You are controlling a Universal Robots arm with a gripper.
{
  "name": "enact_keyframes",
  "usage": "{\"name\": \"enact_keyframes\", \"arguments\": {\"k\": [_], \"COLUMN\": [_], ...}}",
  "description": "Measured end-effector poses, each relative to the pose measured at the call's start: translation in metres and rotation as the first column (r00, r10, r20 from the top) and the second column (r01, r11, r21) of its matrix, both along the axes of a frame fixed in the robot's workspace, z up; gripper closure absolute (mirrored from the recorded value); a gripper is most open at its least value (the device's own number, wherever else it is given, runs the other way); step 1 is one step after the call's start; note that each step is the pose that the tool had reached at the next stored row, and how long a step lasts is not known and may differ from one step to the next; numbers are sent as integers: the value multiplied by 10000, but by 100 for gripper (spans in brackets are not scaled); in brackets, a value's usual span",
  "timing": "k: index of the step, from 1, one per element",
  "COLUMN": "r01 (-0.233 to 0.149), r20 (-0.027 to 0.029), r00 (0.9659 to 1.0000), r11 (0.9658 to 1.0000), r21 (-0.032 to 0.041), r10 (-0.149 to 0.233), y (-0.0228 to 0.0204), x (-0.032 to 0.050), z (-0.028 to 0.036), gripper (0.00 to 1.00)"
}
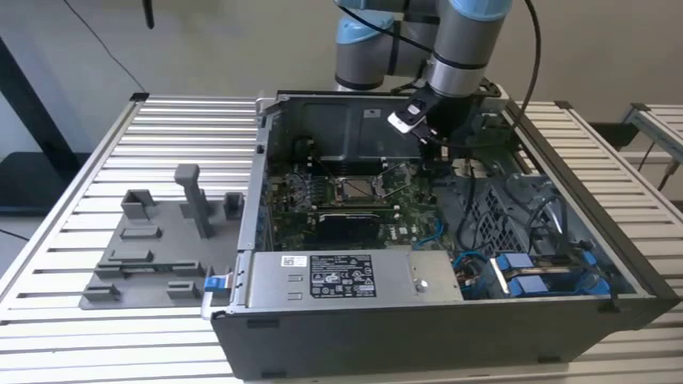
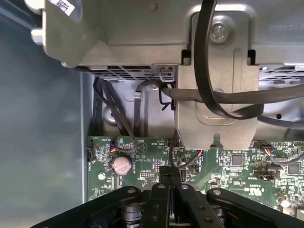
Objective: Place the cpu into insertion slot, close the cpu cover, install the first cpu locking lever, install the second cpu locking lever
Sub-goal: 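Close the cpu cover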
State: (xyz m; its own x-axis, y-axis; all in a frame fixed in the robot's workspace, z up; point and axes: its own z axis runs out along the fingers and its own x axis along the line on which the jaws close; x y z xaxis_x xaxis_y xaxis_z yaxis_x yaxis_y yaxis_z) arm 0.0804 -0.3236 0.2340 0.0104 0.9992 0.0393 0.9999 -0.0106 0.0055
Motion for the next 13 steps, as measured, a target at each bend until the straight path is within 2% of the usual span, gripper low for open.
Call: {"name": "enact_keyframes", "arguments": {"k": [2, 4, 6, 8, 9, 13], "r01": [1, 2, 2, 1, 1, 2], "r20": [-71, -193, -404, -660, -752, -960], "r00": [10000, 9998, 9992, 9978, 9972, 9954], "r11": [10000, 10000, 10000, 10000, 10000, 10000], "r21": [1, -1, 0, 1, 1, 17], "r10": [-1, -2, -2, -1, -1, 0], "y": [0, -1, -1, 0, 0, 0], "x": [-2, -2, -2, -2, -2, -3], "z": [-20, -30, -33, -33, -33, -18], "gripper": [89, 89, 89, 89, 89, 89]}}
